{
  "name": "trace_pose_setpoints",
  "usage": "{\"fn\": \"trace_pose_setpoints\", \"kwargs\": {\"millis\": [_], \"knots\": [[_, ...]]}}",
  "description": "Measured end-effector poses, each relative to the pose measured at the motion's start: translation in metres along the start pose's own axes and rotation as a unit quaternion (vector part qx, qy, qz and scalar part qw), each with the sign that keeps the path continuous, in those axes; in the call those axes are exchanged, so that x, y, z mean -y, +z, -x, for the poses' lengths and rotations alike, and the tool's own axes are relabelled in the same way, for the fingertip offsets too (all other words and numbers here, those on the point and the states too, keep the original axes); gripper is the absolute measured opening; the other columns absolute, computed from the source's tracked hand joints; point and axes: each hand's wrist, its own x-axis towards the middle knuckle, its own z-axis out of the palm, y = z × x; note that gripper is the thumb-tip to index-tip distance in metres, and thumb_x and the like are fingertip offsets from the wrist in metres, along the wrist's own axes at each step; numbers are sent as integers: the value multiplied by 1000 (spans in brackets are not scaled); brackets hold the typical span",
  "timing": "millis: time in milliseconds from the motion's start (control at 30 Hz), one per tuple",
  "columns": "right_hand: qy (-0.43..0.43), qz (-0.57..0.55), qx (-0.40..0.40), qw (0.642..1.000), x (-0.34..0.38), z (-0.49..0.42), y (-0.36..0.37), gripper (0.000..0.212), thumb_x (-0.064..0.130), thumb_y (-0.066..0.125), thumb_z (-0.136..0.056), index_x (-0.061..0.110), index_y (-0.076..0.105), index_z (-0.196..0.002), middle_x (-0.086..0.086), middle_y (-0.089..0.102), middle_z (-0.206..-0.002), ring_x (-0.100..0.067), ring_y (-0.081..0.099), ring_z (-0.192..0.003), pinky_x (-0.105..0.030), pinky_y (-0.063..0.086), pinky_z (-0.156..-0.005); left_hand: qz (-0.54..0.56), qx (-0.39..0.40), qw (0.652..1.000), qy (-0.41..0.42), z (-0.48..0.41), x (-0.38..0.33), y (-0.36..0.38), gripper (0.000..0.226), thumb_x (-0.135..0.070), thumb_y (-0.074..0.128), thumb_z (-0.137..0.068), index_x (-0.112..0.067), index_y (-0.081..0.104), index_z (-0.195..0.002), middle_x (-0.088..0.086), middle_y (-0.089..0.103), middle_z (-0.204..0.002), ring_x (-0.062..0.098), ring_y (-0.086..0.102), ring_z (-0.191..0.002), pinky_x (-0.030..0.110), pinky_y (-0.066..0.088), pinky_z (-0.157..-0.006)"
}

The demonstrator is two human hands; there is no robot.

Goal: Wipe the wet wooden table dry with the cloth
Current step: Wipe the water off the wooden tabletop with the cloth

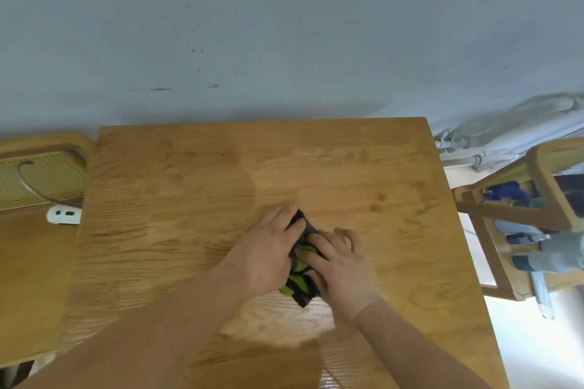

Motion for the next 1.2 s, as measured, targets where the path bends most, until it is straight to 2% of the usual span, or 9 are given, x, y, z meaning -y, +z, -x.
{"fn": "trace_pose_setpoints", "kwargs": {"millis": [100,267,367,533,667,800,967,1033,1200], "knots": [[122,-59,12,991,-18,-5,-18,45,34,63,-91,33,59,-136,7,56,-141,-22,52,-131,-51,27,-117,2,-8,1000,0,-5,-19,14,59,-37,42,-105,-17,31,-159,8,24,-167,24,17,-151,38,23,-125],[260,-216,20,941,-66,17,-61,76,45,67,-93,36,28,-158,6,26,-164,-17,25,-148,-44,26,-122,-80,54,989,-116,-28,-72,37,88,-71,25,-100,-13,8,-164,29,12,-166,46,9,-154,55,11,-126],[337,-175,47,924,-123,38,-81,77,41,70,-92,28,31,-157,-1,29,-163,-25,29,-149,-47,34,-120,-108,50,985,-127,-38,-92,55,81,-63,27,-104,-12,6,-163,36,3,-164,53,-2,-152,63,0,-124],[479,-135,184,848,-204,49,-88,77,36,72,-89,17,35,-153,-14,38,-151,-38,35,-140,-49,43,-107,-158,43,985,-48,-72,-77,53,67,-52,30,-108,-25,4,-163,22,-11,-168,39,-20,-153,55,-5,-126],[496,-159,201,830,-227,51,-81,67,37,76,-86,16,46,-141,-10,55,-135,-34,57,-122,-47,54,-93,-79,17,986,-144,-114,-72,29,64,-48,35,-108,-32,5,-163,11,-15,-170,30,-16,-156,49,-2,-127],[471,-137,209,846,-235,54,-78,61,42,75,-87,17,49,-136,-7,59,-127,-31,63,-114,-43,55,-82,-26,-52,971,-230,-139,-123,49,61,-44,34,-109,-27,11,-163,17,-7,-171,39,-10,-155,56,6,-126],[440,-99,229,863,-239,54,-79,73,48,69,-92,9,39,-146,-11,54,-138,-31,60,-120,-40,52,-81,-117,29,993,6,-150,-159,62,61,-46,33,-109,-34,8,-163,7,-14,-171,30,-18,-156,49,-4,-127],[435,-103,232,864,-239,53,-80,82,48,67,-93,6,31,-153,-11,48,-144,-31,57,-125,-42,53,-85,-158,40,986,33,-172,-140,43,63,-47,37,-108,-36,8,-163,2,-10,-171,25,-13,-157,44,2,-128],[431,-100,228,867,-240,48,-84,74,46,74,-89,5,46,-143,-8,52,-137,-28,59,-121,-37,50,-79,-12,-56,980,-192,-217,-143,27,62,-37,45,-107,-26,19,-162,7,2,-172,31,-4,-158,47,15,-127]]}}
